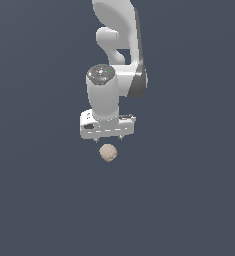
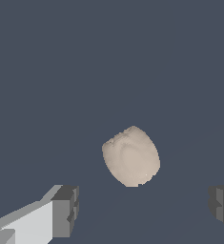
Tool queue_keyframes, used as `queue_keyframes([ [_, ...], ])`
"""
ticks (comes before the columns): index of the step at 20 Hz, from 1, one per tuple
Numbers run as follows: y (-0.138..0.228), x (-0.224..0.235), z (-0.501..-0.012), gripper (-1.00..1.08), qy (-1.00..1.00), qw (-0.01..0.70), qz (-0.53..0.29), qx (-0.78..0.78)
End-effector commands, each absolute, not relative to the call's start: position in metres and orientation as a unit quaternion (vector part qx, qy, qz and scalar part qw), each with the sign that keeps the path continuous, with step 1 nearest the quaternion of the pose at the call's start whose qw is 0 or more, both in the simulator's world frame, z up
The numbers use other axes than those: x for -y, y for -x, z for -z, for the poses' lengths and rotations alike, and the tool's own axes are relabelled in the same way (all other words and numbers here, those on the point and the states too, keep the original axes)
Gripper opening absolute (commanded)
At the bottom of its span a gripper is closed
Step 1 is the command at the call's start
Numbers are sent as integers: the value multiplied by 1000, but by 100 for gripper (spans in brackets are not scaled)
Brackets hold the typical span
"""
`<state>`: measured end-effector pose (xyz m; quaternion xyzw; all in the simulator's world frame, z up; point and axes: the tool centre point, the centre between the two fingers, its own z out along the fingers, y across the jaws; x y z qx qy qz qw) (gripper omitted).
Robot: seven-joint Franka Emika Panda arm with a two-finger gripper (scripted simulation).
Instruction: Pick up the object and move it to a goal position.
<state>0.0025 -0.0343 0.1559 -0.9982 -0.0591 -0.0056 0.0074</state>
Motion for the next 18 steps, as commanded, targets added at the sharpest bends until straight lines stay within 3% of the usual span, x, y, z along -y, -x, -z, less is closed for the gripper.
queue_keyframes([
  [1,-3,36,-148,100,996,5,5,93],
  [18,-1,42,-100,100,954,0,0,300],
])
